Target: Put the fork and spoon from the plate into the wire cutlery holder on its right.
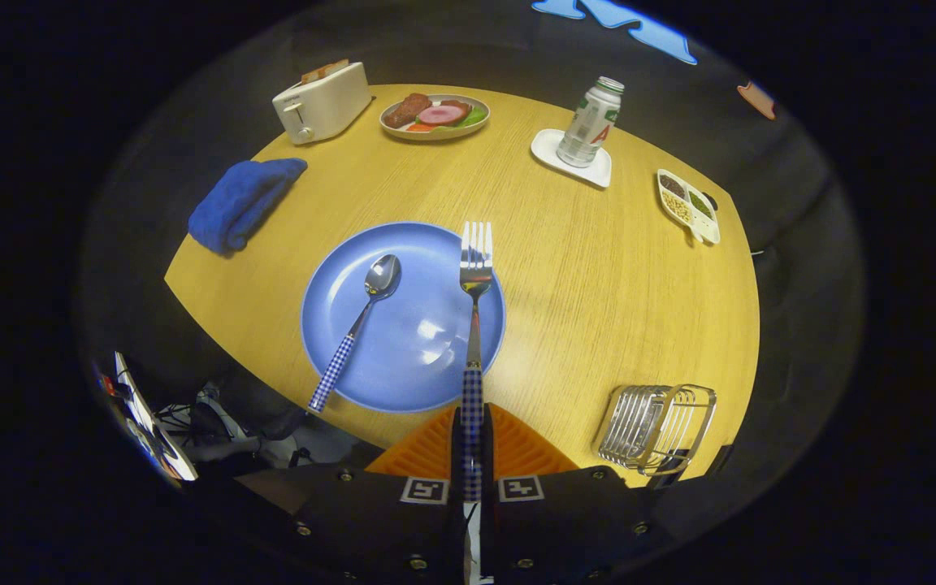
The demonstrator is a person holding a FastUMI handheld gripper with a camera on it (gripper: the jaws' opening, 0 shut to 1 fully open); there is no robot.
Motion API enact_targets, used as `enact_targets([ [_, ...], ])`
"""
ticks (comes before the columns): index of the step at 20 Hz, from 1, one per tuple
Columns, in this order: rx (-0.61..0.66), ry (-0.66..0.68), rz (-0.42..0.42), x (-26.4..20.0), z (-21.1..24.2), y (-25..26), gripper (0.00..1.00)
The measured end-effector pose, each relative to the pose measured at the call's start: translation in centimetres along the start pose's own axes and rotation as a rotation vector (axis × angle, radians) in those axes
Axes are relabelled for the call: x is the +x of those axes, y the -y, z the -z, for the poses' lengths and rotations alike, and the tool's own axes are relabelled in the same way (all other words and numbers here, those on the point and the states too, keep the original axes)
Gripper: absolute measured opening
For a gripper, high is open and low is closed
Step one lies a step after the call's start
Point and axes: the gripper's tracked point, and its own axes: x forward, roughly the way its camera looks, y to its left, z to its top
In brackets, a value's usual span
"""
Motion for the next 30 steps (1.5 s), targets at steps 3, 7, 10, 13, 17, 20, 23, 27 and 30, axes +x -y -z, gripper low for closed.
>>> enact_targets([
  [3,-0.01,-0.011,0.013,-1.9,0.9,1.8,0.08],
  [7,-0.059,-0.052,0.055,-3.6,3.2,5.1,0.08],
  [10,-0.02,-0.091,0.07,-5.0,5.1,7.5,0.08],
  [13,-0.007,-0.124,0.078,-6.1,6.8,9.4,0.08],
  [17,0.016,-0.18,0.07,-7.0,8.9,11.8,0.08],
  [20,0.021,-0.23,0.073,-7.3,10.4,13.4,0.08],
  [23,0.019,-0.274,0.07,-7.2,11.6,14.8,0.08],
  [27,-0.013,-0.36,0.055,-6.5,13.2,16.1,0.08],
  [30,-0.062,-0.426,0.044,-5.6,13.7,16.7,0.08],
])
